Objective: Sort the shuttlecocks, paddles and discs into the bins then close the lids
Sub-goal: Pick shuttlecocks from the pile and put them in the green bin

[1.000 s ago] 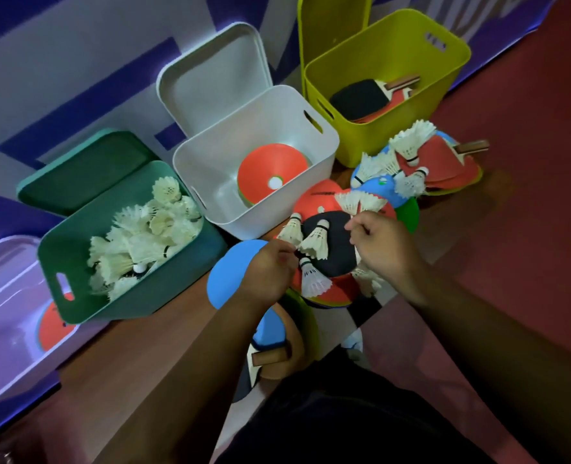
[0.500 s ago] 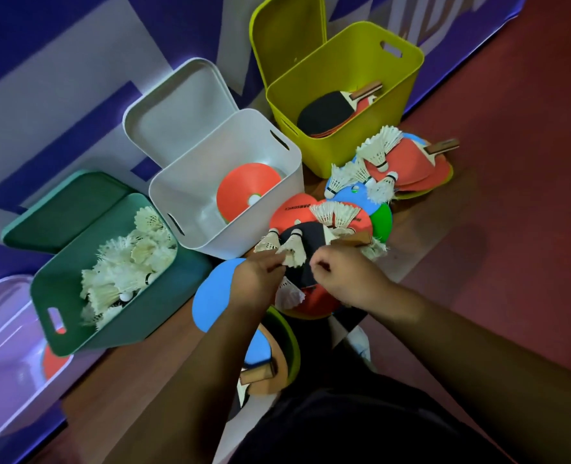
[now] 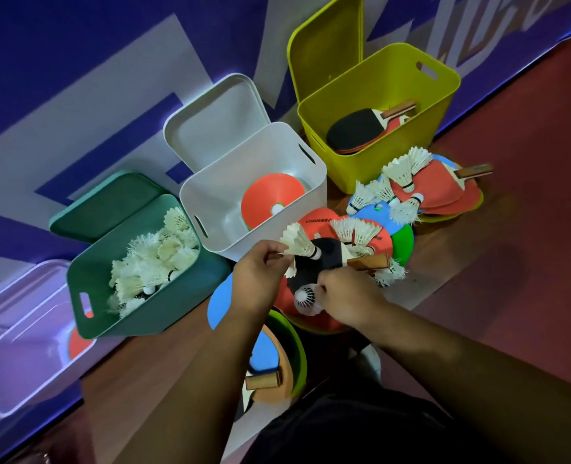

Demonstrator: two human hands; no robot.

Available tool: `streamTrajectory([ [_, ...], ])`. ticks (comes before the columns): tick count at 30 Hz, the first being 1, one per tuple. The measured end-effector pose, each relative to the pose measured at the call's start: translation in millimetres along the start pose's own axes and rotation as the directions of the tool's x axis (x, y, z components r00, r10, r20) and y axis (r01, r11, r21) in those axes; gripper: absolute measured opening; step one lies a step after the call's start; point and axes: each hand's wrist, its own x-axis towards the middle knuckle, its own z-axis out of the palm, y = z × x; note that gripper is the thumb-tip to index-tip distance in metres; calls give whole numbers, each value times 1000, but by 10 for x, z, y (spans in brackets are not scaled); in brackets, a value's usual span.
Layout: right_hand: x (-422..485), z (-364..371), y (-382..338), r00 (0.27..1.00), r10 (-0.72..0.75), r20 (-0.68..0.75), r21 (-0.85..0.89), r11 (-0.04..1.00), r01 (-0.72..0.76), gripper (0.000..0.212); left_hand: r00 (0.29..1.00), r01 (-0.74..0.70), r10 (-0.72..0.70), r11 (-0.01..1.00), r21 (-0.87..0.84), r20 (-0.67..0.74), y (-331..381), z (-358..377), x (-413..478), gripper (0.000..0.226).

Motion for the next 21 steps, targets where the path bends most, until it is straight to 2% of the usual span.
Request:
streamTrajectory([
  [5,103,-285,152,997,47,-57,209,977,-34,30,998,-69,66,990,-123,-25,110,-37,22,5],
  [8,190,-445,123,995,100,-30,332,939,-85,30,996,-63,51,980,-187,-72,159,-107,18,6],
  [11,291,-577,-28,995,96,-36,443,894,-70,38,991,-60,35,978,-198,-129,153,-269,-26,7],
  [17,499,-669,-575,999,13,-39,516,857,9,41,949,-32,-43,972,-232,-311,-49,-795,-213,8],
  [21,598,-601,-992,999,-35,10,519,854,24,29,890,16,-140,961,-277,-433,-293,-1173,-434,7],
])
